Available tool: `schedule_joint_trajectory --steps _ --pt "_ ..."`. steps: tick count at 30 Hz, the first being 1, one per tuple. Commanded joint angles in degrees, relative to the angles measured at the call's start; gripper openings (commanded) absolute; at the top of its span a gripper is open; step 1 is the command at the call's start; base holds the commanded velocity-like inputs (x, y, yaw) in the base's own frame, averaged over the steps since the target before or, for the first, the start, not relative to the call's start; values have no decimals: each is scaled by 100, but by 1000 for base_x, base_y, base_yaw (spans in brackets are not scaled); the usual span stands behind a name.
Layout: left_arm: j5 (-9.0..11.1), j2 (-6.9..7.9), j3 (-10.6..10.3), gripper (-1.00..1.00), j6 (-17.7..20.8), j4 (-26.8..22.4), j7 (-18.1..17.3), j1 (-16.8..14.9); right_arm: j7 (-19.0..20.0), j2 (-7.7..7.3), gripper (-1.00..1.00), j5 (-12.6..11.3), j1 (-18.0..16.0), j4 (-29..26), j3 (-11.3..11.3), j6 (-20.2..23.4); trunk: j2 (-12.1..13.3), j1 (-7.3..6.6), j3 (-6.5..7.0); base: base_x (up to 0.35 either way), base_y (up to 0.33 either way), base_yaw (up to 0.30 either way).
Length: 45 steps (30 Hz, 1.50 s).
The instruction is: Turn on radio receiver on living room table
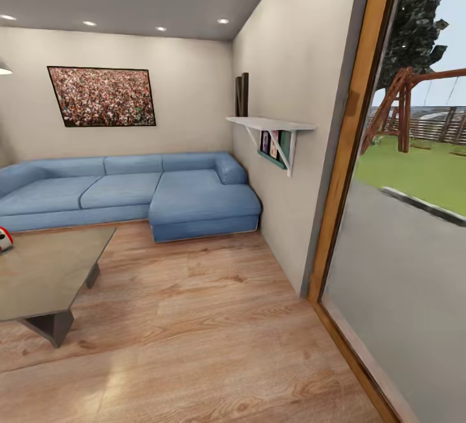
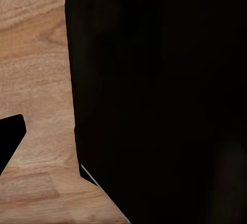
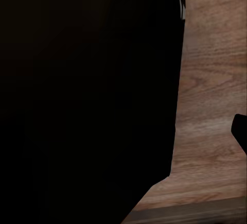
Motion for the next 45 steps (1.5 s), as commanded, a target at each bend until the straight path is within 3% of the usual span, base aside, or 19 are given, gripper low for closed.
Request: schedule_joint_trajectory --steps 1,10,14,21,26,32,33,40,45 --pt "-8 -33 -10 100 -30 -16 -8 32 -15 33 100 -17 -33 -14 6 1 1 1 0 0 0 0" --pt "6 -322 0 100 -32 -16 -8 129 -7 316 100 2 -166 -17 -8 -20 1 1 0 0 0 0" --pt "9 -451 1 100 -32 -16 -8 129 -7 316 100 2 -168 -17 -6 -22 1 1 0 0 0 0" --pt "17 -495 0 100 -32 -16 -16 130 -7 316 100 6 -168 -20 -4 -46 1 1 0 0 0 0" --pt "42 -607 -12 100 -134 -135 -33 130 -14 193 100 11 -168 -183 13 -207 1 1 0 0 0 0" --pt "40 -609 -17 100 -327 -328 -5 130 -15 0 100 11 -174 -377 6 -227 1 1 0 0 0 0" --pt "35 -592 -15 100 -659 -1066 -2 130 -15 -261 100 11 -175 -1993 2 -228 1 1 0 0 0 0" --pt "-10 -600 -40 100 -713 -1961 17 130 -16 -450 100 11 -176 -2391 -16 -242 1 1 0 0 0 0" --pt "-49 -516 -46 100 -669 -2501 17 130 -16 -573 100 11 -177 -2508 -25 -283 1 1 0 0 63 0"
